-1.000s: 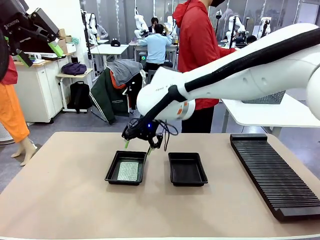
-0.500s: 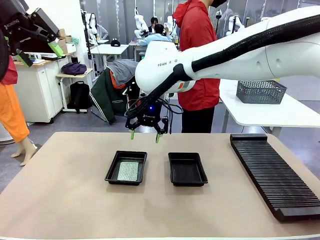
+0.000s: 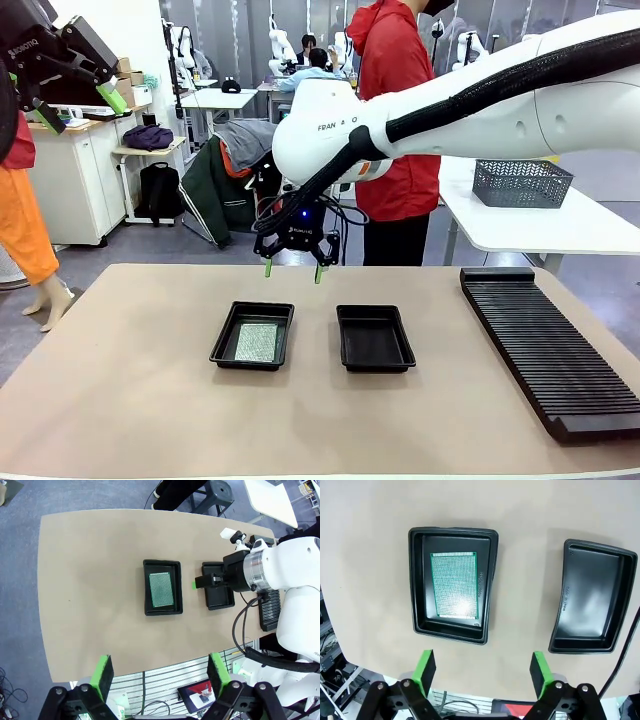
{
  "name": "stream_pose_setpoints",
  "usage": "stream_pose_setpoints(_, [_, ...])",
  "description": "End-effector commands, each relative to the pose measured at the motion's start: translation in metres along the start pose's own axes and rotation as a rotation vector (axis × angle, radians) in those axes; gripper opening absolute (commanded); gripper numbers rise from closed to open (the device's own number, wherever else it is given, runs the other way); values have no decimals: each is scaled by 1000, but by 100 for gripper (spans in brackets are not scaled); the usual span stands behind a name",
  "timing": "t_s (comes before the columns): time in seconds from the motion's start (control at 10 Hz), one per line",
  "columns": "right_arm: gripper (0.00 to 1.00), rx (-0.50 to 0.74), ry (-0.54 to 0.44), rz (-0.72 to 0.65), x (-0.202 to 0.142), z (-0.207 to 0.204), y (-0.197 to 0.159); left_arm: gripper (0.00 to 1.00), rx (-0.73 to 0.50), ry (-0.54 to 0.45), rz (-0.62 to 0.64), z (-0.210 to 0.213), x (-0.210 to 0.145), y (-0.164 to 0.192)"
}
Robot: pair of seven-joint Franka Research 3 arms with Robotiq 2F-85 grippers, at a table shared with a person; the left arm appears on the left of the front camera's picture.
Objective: Inspect and transfer BCBs to ESD trays.
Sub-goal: Pick up the Blank PCB from the PCB Rack and place it in the left ESD tray, then pick up the ESD tray and place it on the left side of the table.
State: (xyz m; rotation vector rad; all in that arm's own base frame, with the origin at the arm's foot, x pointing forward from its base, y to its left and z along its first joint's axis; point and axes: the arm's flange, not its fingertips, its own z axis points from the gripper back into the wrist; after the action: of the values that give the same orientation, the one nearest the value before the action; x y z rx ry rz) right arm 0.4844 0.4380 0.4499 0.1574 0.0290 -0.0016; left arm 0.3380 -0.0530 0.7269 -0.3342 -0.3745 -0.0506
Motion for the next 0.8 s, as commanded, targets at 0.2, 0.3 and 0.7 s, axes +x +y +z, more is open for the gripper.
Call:
stream_pose_setpoints(0.2, [100, 5, 3, -1, -1, 0, 1, 100, 0, 2, 1, -1, 0, 0])
stream_pose_setpoints(0.3, [100, 5, 3, -1, -1, 0, 1, 100, 0, 2, 1, -1, 0, 0])
stream_pose_setpoints(0.7, [100, 5, 3, -1, -1, 0, 1, 100, 0, 2, 1, -1, 0, 0])
